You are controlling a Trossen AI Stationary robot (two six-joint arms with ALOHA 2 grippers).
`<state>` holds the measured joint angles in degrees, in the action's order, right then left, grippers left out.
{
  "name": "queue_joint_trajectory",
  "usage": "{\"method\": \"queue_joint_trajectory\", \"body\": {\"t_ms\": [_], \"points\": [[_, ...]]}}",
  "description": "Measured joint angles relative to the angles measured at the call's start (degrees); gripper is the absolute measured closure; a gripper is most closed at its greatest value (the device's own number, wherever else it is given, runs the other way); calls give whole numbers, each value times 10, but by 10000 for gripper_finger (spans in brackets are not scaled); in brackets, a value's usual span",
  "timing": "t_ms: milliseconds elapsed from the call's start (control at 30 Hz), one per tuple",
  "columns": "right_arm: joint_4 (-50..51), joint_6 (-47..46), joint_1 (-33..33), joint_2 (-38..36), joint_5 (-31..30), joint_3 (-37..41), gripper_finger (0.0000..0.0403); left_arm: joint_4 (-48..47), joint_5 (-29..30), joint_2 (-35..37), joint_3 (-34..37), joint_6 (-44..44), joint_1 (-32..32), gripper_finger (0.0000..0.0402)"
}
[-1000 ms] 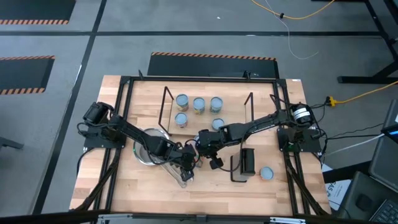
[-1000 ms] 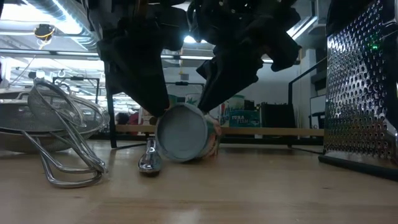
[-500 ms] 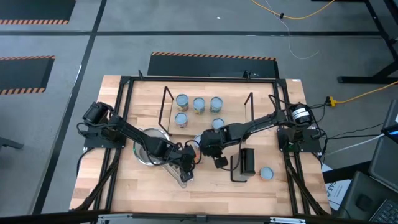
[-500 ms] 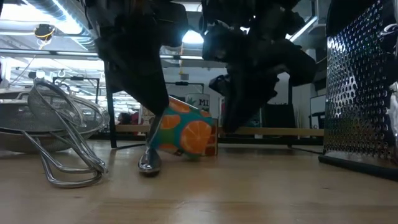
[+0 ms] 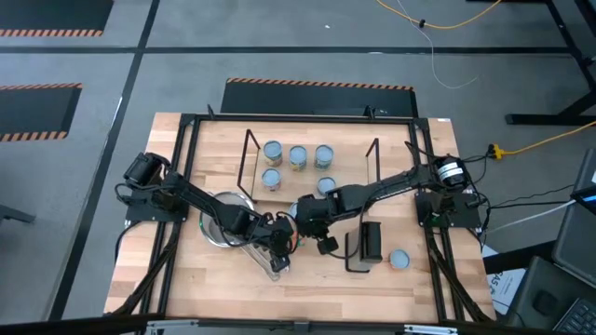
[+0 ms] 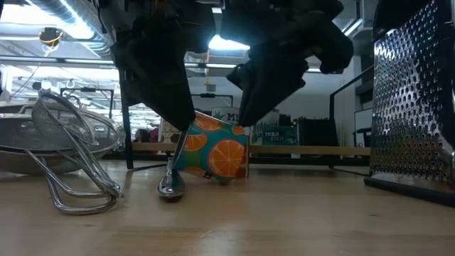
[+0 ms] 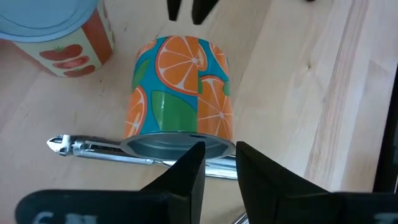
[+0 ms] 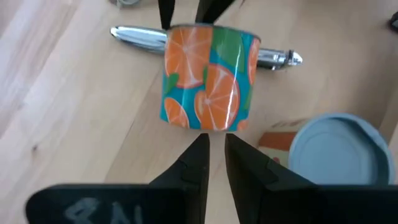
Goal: Pick and place cans onto a shelf
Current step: Put the green can on the shelf
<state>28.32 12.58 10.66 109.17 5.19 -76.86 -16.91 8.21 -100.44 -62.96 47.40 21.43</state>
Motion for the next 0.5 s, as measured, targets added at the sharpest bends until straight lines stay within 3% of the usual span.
{"method": "queue_joint_trajectory", "body": {"t_ms": [500], "points": [[-42, -3, 1, 2, 5, 23, 347, 18, 0, 0, 0, 1, 0, 319]]}}
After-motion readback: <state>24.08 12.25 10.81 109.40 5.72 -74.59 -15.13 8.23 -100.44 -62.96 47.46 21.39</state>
